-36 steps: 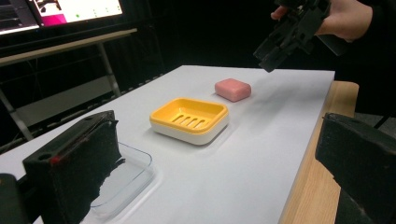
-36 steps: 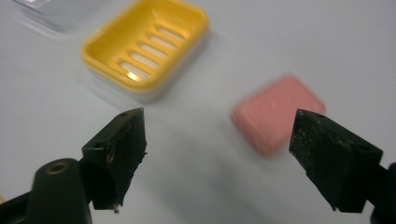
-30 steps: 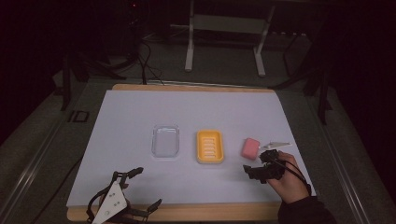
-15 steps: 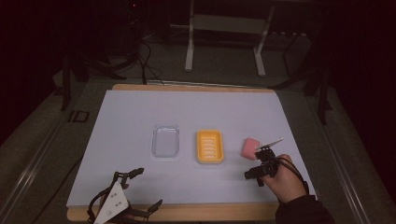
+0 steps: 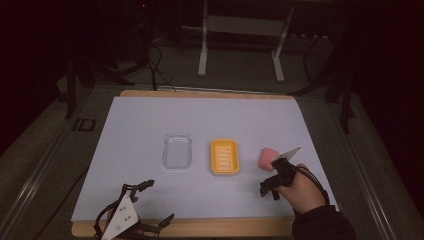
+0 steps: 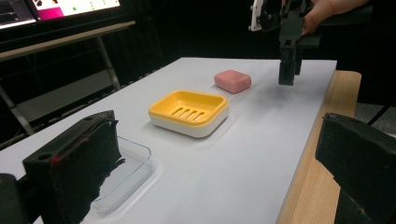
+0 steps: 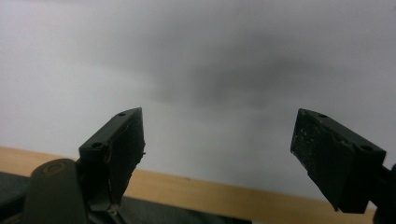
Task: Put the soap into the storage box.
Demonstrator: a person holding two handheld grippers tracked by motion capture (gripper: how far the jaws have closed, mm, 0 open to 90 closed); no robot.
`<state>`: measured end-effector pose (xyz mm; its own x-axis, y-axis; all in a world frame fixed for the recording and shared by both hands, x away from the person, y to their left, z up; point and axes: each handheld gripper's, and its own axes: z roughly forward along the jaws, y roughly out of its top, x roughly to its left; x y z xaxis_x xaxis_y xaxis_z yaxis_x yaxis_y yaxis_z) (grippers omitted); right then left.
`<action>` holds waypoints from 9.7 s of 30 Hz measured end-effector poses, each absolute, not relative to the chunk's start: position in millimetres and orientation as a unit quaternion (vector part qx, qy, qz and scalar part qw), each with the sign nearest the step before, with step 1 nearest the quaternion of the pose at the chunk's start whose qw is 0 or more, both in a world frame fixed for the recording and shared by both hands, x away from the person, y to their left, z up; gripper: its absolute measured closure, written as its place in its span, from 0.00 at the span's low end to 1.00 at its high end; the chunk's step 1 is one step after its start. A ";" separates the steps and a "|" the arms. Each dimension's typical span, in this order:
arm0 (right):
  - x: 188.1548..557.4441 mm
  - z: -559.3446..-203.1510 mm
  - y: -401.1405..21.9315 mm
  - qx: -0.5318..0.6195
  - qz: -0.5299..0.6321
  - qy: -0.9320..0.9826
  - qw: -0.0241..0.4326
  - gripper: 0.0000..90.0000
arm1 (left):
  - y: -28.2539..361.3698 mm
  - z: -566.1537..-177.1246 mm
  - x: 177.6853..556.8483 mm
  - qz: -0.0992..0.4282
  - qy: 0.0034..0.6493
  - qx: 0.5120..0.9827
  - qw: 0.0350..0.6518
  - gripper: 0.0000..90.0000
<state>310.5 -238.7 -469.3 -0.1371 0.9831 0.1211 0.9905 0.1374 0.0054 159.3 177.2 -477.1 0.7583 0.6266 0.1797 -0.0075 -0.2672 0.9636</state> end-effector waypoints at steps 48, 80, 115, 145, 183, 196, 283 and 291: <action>397.4 -448.3 -218.4 -0.744 -0.047 -0.667 -0.018 0.25 | 176.9 -477.6 159.1 0.275 0.205 0.752 0.563 0.01; 423.0 -479.9 -223.7 -0.777 -0.054 -0.622 -0.079 0.28 | 177.1 -477.5 158.6 0.275 0.201 0.753 0.563 0.01; 422.0 -467.1 -229.4 -0.760 -0.048 -0.645 -0.066 0.42 | 176.1 -478.2 159.0 0.275 0.200 0.757 0.557 0.00; 402.6 -399.7 -160.9 -0.697 -0.113 -0.706 -0.062 0.42 | 176.6 -478.1 159.1 0.277 0.200 0.757 0.556 0.01; 413.8 -478.7 -92.8 -0.664 -0.095 -0.741 -0.015 0.42 | 176.5 -478.0 158.0 0.275 0.198 0.760 0.554 0.01; 412.5 -468.7 -89.7 -0.653 -0.098 -0.751 -0.015 0.39 | 175.7 -478.4 158.3 0.274 0.196 0.762 0.553 0.01; 250.4 -491.4 -304.0 -0.402 -0.360 -0.826 -0.165 0.18 | 171.2 -480.0 157.1 0.274 0.193 0.769 0.545 0.01; 255.6 -498.8 -313.7 -0.426 -0.358 -0.813 -0.171 0.18 | 170.4 -480.1 157.2 0.274 0.191 0.770 0.543 0.01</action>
<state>255.6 -313.7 -498.8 -0.5785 0.8152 0.0279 0.5710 0.3803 0.7276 157.2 170.4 -480.1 0.7773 0.5915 0.2142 -0.0030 -0.3370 0.9415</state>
